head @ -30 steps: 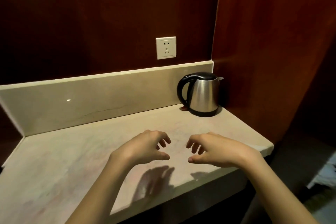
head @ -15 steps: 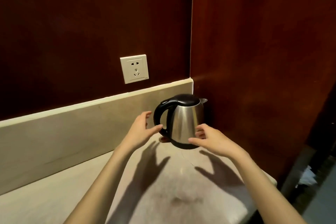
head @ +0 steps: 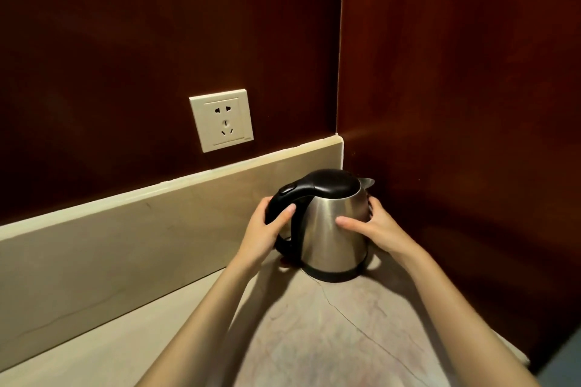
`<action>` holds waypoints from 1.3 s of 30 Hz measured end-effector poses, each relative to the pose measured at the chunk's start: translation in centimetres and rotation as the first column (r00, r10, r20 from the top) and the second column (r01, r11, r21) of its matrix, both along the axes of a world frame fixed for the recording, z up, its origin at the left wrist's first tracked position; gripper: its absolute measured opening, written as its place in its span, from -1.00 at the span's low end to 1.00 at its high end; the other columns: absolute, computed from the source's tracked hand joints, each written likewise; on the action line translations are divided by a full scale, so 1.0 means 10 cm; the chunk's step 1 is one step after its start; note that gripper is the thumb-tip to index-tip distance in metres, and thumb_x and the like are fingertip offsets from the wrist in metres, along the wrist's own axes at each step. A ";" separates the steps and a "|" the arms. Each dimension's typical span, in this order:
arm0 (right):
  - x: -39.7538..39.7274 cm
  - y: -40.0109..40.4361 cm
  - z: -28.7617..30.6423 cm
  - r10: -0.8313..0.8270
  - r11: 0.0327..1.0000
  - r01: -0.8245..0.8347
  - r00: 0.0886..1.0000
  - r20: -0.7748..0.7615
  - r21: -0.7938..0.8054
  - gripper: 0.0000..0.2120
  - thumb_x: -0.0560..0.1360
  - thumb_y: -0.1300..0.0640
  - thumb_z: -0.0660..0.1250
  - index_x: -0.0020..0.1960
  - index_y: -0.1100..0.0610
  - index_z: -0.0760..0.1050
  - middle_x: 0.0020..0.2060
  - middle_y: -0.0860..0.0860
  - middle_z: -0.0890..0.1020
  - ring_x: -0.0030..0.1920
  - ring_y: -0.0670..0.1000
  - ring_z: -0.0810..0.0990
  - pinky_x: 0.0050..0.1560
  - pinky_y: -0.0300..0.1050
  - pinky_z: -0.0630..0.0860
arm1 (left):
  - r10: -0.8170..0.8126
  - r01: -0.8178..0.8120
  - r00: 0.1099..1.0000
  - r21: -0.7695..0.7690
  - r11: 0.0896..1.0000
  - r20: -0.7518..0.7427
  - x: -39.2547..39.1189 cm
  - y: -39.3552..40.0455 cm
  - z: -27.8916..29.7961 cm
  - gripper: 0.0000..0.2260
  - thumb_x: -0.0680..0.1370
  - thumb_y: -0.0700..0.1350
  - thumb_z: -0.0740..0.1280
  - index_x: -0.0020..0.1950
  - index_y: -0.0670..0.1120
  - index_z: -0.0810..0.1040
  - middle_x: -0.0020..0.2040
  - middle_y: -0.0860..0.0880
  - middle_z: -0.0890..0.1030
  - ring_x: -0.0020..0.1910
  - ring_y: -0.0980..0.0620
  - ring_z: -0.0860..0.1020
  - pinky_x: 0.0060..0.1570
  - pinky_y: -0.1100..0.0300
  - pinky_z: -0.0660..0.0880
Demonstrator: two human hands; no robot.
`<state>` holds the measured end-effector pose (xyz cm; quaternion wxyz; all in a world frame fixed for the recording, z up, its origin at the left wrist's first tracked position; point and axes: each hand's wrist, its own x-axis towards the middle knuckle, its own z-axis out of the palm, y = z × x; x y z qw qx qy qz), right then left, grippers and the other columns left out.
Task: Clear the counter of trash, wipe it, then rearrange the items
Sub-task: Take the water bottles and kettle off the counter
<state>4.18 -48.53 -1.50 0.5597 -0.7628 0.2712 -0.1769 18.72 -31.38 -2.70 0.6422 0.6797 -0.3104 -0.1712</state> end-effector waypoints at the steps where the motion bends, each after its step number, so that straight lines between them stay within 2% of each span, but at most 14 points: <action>1: 0.01 0.00 -0.02 -0.014 1.000 0.014 1.000 0.023 0.015 0.12 0.10 -0.19 0.58 0.49 0.11 0.11 0.35 0.00 0.41 0.27 0.00 0.44 0.33 0.01 0.41 | -0.003 0.003 1.000 -0.008 1.000 0.006 0.00 0.00 0.00 -0.81 0.53 0.05 0.34 0.11 0.06 0.52 0.04 0.06 0.60 0.10 0.10 0.56 -0.03 0.12 0.47; 4: 0.00 0.03 -0.07 -0.043 0.999 0.042 0.997 0.070 0.017 0.12 0.08 -0.17 0.55 0.49 0.10 0.11 0.25 -0.07 0.40 0.25 -0.03 0.42 0.31 -0.04 0.40 | -0.020 0.020 1.000 -0.009 1.000 0.003 -0.01 0.02 0.01 -0.84 0.54 0.06 0.33 0.08 0.07 0.53 0.02 0.05 0.60 0.12 0.08 0.57 -0.06 0.08 0.48; 8: -0.03 0.13 -0.06 -0.032 0.999 0.032 0.993 0.110 0.002 0.07 0.08 -0.16 0.54 0.46 0.09 0.15 0.20 -0.10 0.42 0.20 -0.06 0.43 0.26 -0.08 0.41 | -0.016 0.016 1.000 -0.008 1.000 0.005 -0.07 0.13 0.03 -0.84 0.54 0.06 0.31 0.07 0.06 0.53 0.00 0.01 0.58 0.13 0.02 0.56 0.06 -0.14 0.52; 11: -0.10 0.24 0.00 -0.016 0.999 0.019 0.993 0.116 -0.032 -0.02 0.13 -0.16 0.55 0.43 0.04 0.19 0.20 -0.13 0.41 0.20 -0.09 0.41 0.20 -0.13 0.39 | 0.009 -0.009 1.000 -0.026 1.000 0.008 -0.16 0.28 0.09 -0.83 0.54 0.05 0.31 0.07 0.03 0.53 0.06 -0.10 0.56 0.16 -0.06 0.54 -0.01 -0.20 0.55; 13: -0.15 0.35 0.07 -0.003 0.998 0.011 0.993 0.121 -0.069 0.04 0.04 -0.29 0.55 0.39 0.01 0.23 0.28 -0.09 0.42 0.28 -0.04 0.41 0.28 -0.05 0.41 | 0.028 -0.027 0.999 -0.053 0.998 0.028 -0.23 0.42 0.16 -0.82 0.54 0.05 0.31 0.08 0.02 0.53 0.09 -0.13 0.55 0.15 -0.08 0.54 -0.08 -0.16 0.57; 15: -0.20 0.47 0.16 0.006 0.995 0.006 0.994 0.113 -0.104 0.25 -0.07 -0.43 0.52 0.47 0.05 0.18 0.39 -0.06 0.37 0.38 0.01 0.36 0.36 0.06 0.37 | 0.048 -0.044 0.997 -0.074 0.996 0.057 -0.30 0.56 0.25 -0.82 0.54 0.04 0.30 0.10 0.01 0.52 0.09 -0.12 0.56 0.11 -0.03 0.56 -0.14 -0.08 0.59; 18: -0.30 0.73 0.29 0.050 0.991 -0.027 0.983 0.174 -0.132 0.19 -0.03 -0.40 0.50 0.47 0.03 0.20 0.36 -0.09 0.40 0.36 -0.02 0.37 0.34 0.01 0.38 | 0.105 -0.097 0.992 -0.097 0.990 0.071 -0.45 0.83 0.37 -0.83 0.55 0.02 0.29 0.10 0.02 0.52 0.09 -0.10 0.58 0.09 0.00 0.58 -0.21 0.02 0.57; 23: -0.51 1.16 0.41 0.145 0.983 -0.111 0.960 0.241 -0.149 -0.14 0.20 -0.18 0.52 0.39 0.00 0.24 0.09 -0.25 0.40 0.13 -0.19 0.41 0.09 -0.30 0.36 | 0.185 -0.178 0.981 -0.113 0.977 0.052 -0.79 1.34 0.48 -0.75 0.48 0.10 0.34 0.10 0.04 0.53 0.13 -0.10 0.60 0.16 0.01 0.57 -0.22 -0.02 0.53; 25: -0.62 1.33 0.43 0.186 0.975 -0.148 0.951 0.248 -0.163 -0.26 0.25 -0.12 0.53 0.30 -0.07 0.24 0.00 -0.32 0.41 -0.04 -0.33 0.43 -0.13 -0.52 0.38 | 0.215 -0.209 0.976 -0.118 0.971 0.035 -0.97 1.57 0.49 -0.75 0.46 0.14 0.38 0.08 0.08 0.53 0.15 -0.07 0.59 0.18 0.04 0.56 -0.21 -0.05 0.51; 27: -0.76 1.54 0.45 0.241 0.966 -0.205 0.935 0.259 -0.158 -0.30 0.24 -0.10 0.53 0.25 -0.08 0.25 -0.04 -0.38 0.41 -0.10 -0.41 0.41 -0.27 -0.60 0.38 | 0.257 -0.253 0.966 -0.123 0.960 0.012 -1.20 1.82 0.49 -0.78 0.43 0.16 0.34 0.04 0.14 0.54 0.15 -0.04 0.60 0.19 0.04 0.56 -0.18 -0.12 0.53; 30: -0.96 1.84 0.44 0.315 0.947 -0.282 0.905 0.286 -0.153 -0.24 0.13 -0.17 0.52 0.25 -0.07 0.31 -0.01 -0.36 0.47 -0.03 -0.40 0.48 -0.23 -0.56 0.43 | 0.319 -0.319 0.947 -0.133 0.938 -0.020 -1.59 2.21 0.46 -0.65 0.41 0.18 0.35 0.11 0.05 0.54 0.18 -0.08 0.59 0.20 0.03 0.56 -0.04 -0.35 0.50; 32: -1.07 2.07 0.42 0.390 0.920 -0.359 0.876 0.285 -0.153 -0.19 0.09 -0.19 0.52 0.27 -0.06 0.33 0.02 -0.34 0.51 -0.03 -0.41 0.51 -0.19 -0.53 0.46 | 0.376 -0.380 0.925 -0.142 0.914 -0.053 -1.87 2.49 0.41 -0.61 0.42 0.15 0.34 0.16 -0.01 0.52 0.20 -0.10 0.58 0.20 0.04 0.56 0.01 -0.40 0.44; 36: -1.27 2.58 0.36 0.505 0.863 -0.470 0.823 0.260 -0.188 -0.15 0.08 -0.24 0.53 0.29 -0.06 0.35 0.04 -0.34 0.53 -0.01 -0.42 0.51 -0.11 -0.44 0.49 | 0.475 -0.488 0.872 -0.144 0.861 -0.119 -2.40 3.07 0.36 -0.66 0.42 0.15 0.34 0.15 0.07 0.55 0.20 -0.02 0.59 0.22 0.06 0.55 0.06 -0.31 0.47; 39: -1.39 3.02 0.32 0.575 0.818 -0.553 0.777 0.255 -0.157 -0.13 0.07 -0.24 0.54 0.31 -0.02 0.37 0.06 -0.29 0.56 0.01 -0.39 0.54 -0.07 -0.39 0.50 | 0.551 -0.560 0.828 -0.113 0.821 -0.100 -2.73 3.54 0.39 -0.65 0.44 0.17 0.38 0.17 0.07 0.55 0.20 0.00 0.59 0.21 0.08 0.55 0.08 -0.24 0.50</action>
